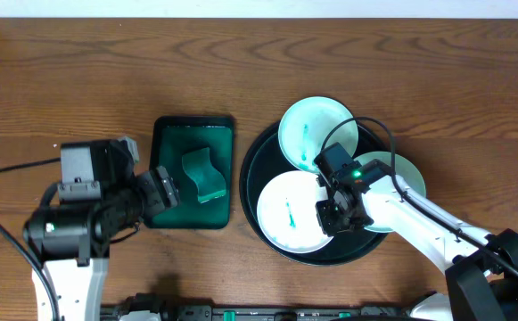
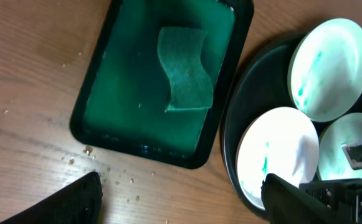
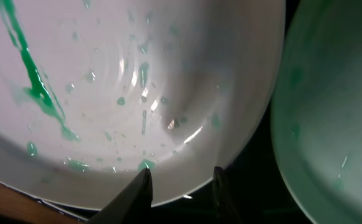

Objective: Clean dirty plates on tray and stack at the side
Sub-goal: 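Move right gripper to the lower-left white plate and grip its rim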

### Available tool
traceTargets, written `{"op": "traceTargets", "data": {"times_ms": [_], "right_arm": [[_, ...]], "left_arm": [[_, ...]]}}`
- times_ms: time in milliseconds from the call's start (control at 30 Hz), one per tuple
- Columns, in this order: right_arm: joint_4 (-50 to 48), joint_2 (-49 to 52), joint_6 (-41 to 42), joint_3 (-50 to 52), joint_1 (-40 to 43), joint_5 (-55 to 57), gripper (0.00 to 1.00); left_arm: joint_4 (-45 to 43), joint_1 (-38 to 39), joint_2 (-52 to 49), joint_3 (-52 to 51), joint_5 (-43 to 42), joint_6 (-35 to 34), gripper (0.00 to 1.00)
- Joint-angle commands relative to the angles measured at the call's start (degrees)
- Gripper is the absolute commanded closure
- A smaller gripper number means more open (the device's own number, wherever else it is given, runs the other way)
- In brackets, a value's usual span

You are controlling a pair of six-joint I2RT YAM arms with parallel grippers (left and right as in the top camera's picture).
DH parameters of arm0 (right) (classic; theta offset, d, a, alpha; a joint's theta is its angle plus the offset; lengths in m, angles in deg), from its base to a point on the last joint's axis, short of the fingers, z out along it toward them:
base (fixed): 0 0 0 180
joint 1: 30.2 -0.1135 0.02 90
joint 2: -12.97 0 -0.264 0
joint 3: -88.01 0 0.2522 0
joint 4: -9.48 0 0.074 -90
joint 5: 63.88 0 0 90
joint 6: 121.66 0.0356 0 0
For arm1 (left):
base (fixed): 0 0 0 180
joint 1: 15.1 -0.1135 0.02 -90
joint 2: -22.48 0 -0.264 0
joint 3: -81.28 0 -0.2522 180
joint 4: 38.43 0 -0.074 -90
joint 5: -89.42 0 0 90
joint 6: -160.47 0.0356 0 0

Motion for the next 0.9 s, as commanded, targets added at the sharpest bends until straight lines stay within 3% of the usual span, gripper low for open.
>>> {"op": "traceTargets", "data": {"times_ms": [0, 67, 333, 433, 533, 700, 833, 867], "right_arm": [[0.1, -0.4, 1.3, 1.3, 2.0, -0.7, 0.72], [-1.0, -1.5, -7.0, 1.3, 2.2, -10.8, 0.66], [2.7, -5.6, -1.6, 1.4, 3.4, 0.3, 0.57], [0.4, -4.2, 2.2, 3.1, 3.4, 5.1, 0.57], [-5.0, -2.4, 2.2, 6.1, 3.5, 2.8, 0.59], [-14.5, -1.3, 2.1, 9.5, 3.5, 2.3, 0.68], [-21.6, -1.3, 2.3, 9.6, 3.9, 3.4, 0.92], [-22.4, -1.2, 2.4, 9.6, 4.1, 3.4, 0.95]], "left_arm": [[1.6, 0.2, -3.6, 2.8, 0.9, 1.0, 0.18], [2.1, 0.1, -4.4, 2.8, 0.9, 1.5, 0.18], [2.6, 2.6, -4.3, 5.2, 1.7, 2.3, 0.18], [4.3, 7.5, -4.5, 7.8, 7.6, 1.2, 0.18], [4.8, 10.7, -4.5, 8.6, 10.6, -1.8, 0.18], [4.9, 13.1, -5.4, 8.6, 10.6, -4.5, 0.18], [4.9, 13.1, -8.0, 8.6, 10.6, -4.5, 0.18], [4.7, 13.1, -8.4, 8.5, 10.5, -4.5, 0.18]]}}
